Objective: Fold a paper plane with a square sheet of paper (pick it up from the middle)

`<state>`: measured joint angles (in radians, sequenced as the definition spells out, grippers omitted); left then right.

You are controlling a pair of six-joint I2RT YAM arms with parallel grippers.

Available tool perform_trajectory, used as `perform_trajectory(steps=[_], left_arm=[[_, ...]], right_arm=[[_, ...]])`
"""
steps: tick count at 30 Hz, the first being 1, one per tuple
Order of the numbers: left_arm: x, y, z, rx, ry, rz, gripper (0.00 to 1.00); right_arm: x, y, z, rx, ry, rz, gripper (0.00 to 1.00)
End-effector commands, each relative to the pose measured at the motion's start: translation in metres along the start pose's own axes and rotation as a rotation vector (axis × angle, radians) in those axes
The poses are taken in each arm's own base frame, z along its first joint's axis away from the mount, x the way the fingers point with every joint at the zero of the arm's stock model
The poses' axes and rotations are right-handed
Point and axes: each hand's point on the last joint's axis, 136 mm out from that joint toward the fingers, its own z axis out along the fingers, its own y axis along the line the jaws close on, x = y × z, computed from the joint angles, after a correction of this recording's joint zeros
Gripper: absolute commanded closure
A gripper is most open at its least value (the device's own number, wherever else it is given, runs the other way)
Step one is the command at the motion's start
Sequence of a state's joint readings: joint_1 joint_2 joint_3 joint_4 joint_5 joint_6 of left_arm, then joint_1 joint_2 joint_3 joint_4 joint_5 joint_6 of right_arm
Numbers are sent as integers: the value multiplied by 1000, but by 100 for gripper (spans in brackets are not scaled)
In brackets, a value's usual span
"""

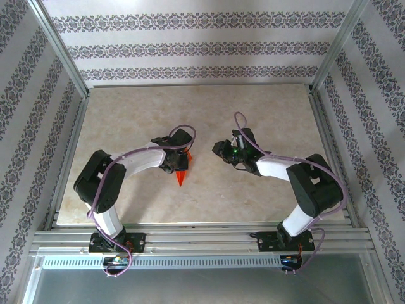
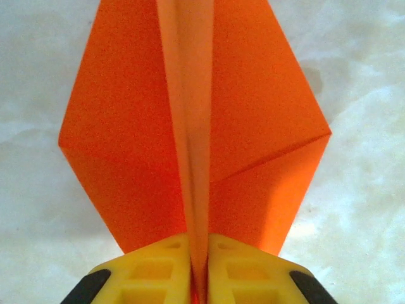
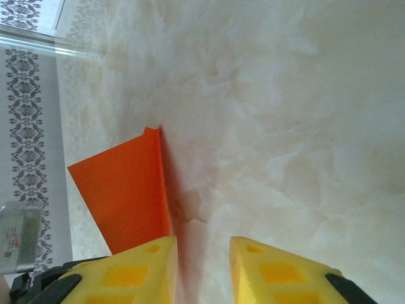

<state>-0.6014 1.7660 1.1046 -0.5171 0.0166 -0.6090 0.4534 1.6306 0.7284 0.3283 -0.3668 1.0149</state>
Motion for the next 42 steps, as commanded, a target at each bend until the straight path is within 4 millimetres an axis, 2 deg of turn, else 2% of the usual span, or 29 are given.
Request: perform_trajectory(steps=[1,7,15,28,36,42], left_arm=[[12,0,6,-53,47,24,85],[15,-1,11,-74,67,29,84],[19,0,18,-107,94,36,75],[30,17,27,-241,114,-5,67],[35,12,34,-293,131,12,60],[36,12,38,-297,135,4,59]], right_arm=[[-3,-11,-6,55,-22,-26,70],[-2,-12,-5,57,-16,-22,70],[-3,-11,-5,54,-15,-23,70],[-2,-12,-4,54,-9,-22,70],[-1,-14,-3,57,-8,-19,70],[0,-15,-3,57,-8,-18,70]])
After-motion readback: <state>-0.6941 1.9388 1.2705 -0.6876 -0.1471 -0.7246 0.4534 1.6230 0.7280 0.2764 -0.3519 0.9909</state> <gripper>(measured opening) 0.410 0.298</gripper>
